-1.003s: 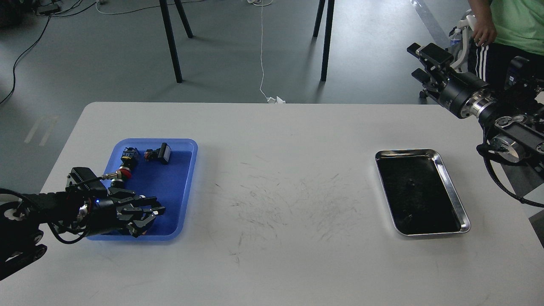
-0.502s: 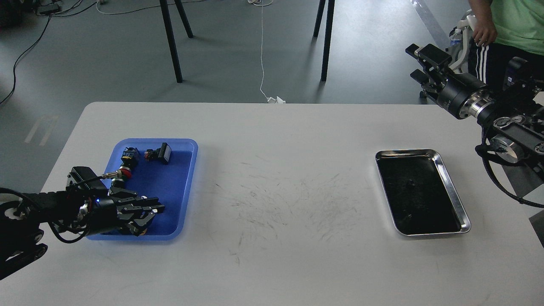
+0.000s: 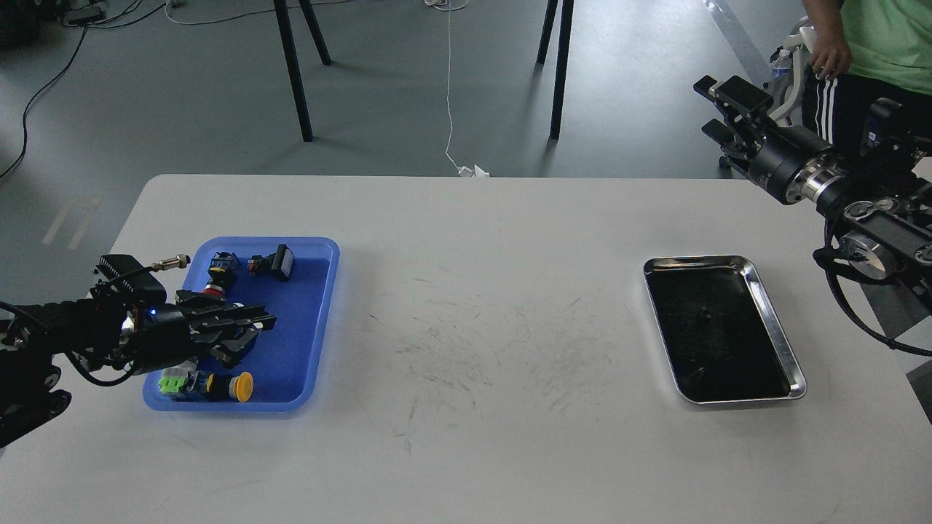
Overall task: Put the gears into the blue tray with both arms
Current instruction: 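Carry the black gear with the left hand to the table center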
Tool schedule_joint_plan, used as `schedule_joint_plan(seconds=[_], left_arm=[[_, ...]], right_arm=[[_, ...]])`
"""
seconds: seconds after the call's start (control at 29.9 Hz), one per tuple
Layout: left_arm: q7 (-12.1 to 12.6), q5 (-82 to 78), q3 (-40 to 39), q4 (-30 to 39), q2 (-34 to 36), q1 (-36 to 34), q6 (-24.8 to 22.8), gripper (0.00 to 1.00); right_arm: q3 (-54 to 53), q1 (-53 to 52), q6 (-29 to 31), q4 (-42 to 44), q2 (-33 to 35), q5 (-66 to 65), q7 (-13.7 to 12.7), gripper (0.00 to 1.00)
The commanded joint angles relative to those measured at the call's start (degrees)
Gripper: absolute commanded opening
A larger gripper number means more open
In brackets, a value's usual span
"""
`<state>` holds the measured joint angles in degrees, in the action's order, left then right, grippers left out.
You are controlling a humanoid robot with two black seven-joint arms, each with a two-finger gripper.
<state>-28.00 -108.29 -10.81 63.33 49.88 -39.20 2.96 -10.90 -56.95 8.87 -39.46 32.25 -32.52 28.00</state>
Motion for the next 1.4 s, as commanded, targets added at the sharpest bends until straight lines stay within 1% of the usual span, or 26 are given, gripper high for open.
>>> schedule_joint_plan(seconds=[0.0, 0.1, 0.23, 0.4, 0.47, 0.6, 0.84, 0.97, 1.04, 1.1, 1.24, 1.37], left_arm=[[0.0, 1.0, -0.1, 1.8, -0.6, -3.4, -0.1, 0.14], [0.0, 1.2, 0.6, 3.1, -2.3, -5.4, -0.4, 0.14], [0.0, 1.2, 0.6, 3.1, -7.7, -5.8, -0.4, 0.14], [0.0, 1.1, 1.0, 2.2, -13.9, -8.2, -1.2, 0.14], [0.0, 1.1, 1.0, 0.4, -17.1, -8.6, -1.8, 0.14], [0.0, 0.7, 1.8, -2.5, -25.5, -9.1, -2.3, 0.14], [0.0, 1.0, 6.9, -9.7, -37.9, -11.0, -2.3, 0.14], [0.0, 1.3, 7.1, -14.4, -45.0, -10.6, -2.3, 0.14], [0.0, 1.2, 7.1, -14.7, -47.7, -10.5, -2.3, 0.14], [0.0, 1.4, 7.2, -15.8, -49.9, -10.4, -2.3, 0.14], [0.0, 1.8, 7.1, -21.4, -49.9, -10.4, -2.2, 0.15], [0.0, 2.4, 7.1, -22.5, -49.9, -10.2, -2.2, 0.15]], right_arm=[[-0.1, 0.0, -0.1, 0.0, -0.2, 0.0, 0.0, 0.84], [0.0, 0.0, -0.1, 0.1, -0.5, 0.0, 0.0, 0.84], [0.0, -0.1, -0.1, 0.0, -0.5, 0.0, 0.0, 0.84], [0.1, -0.6, -0.1, 0.1, -0.4, 0.0, 0.0, 0.84], [0.1, -0.6, -0.1, 0.1, -0.4, 0.0, 0.0, 0.84], [0.1, -0.6, -0.7, 0.1, -0.4, 0.0, 0.0, 0.84], [0.1, -0.9, -0.8, 0.2, -0.4, -0.1, 0.0, 0.84], [0.1, -1.0, -0.7, 1.2, -0.4, -0.1, 0.0, 0.84], [0.1, -1.0, -0.6, 1.8, -0.4, -0.1, 0.0, 0.84], [0.2, -1.0, -0.5, 2.1, -0.4, -0.1, 0.0, 0.84], [0.2, -1.0, -0.5, 2.1, -0.4, -0.1, 0.0, 0.84], [0.2, -1.1, -0.5, 2.1, -0.6, -0.1, 0.0, 0.84]])
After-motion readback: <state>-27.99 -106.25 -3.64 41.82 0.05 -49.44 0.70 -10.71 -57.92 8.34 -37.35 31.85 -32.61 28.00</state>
